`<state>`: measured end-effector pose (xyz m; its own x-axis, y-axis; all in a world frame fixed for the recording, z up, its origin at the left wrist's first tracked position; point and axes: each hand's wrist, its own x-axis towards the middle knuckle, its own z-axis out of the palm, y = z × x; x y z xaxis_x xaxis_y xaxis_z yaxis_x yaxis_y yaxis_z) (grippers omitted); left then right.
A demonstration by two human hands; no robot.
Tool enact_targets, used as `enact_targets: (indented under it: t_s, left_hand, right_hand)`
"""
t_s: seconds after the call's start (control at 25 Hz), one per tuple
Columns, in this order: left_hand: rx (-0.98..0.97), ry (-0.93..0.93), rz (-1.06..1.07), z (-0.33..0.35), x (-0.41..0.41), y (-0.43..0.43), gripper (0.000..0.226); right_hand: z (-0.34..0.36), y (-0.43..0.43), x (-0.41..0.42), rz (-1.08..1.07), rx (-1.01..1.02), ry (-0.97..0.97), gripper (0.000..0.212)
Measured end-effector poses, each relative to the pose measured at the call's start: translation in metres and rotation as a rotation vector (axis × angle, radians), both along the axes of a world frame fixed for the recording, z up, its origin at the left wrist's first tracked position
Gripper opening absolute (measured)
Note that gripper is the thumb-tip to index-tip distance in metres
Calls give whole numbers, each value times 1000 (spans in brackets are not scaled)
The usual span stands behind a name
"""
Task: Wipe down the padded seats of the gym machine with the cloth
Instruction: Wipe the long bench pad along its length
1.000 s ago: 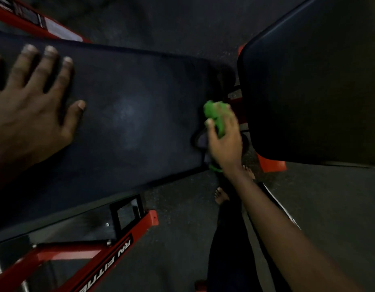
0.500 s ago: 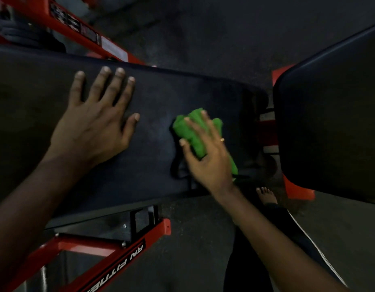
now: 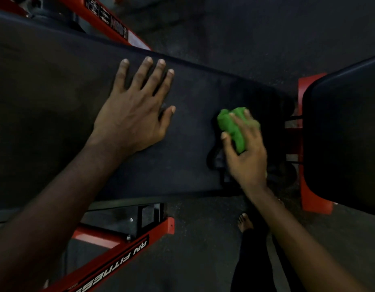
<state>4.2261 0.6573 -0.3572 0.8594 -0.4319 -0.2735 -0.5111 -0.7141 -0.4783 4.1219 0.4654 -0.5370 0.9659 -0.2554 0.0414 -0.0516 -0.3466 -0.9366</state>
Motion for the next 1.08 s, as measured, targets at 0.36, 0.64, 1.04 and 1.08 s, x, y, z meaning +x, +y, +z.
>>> enact_targets:
  t_s: [0.36,0.64,1.04,1.08]
  left_hand:
    - [-72,163,-95,-83,-5,-70,75]
    - [3,137,-149,-92,-7,-74,75]
    - [-10,166,-90,-92,-7,-82,76]
    - [-7,162,-90,-92,-7,-81,76]
  right_hand:
    - [-19,-19,-42,-199,73,229,48]
    - [-59,-49,33,-322,56,282,49]
    - [-11,-17,-18,-141,75,252,49]
    - [-8,-13,-30,-128,69,228,48]
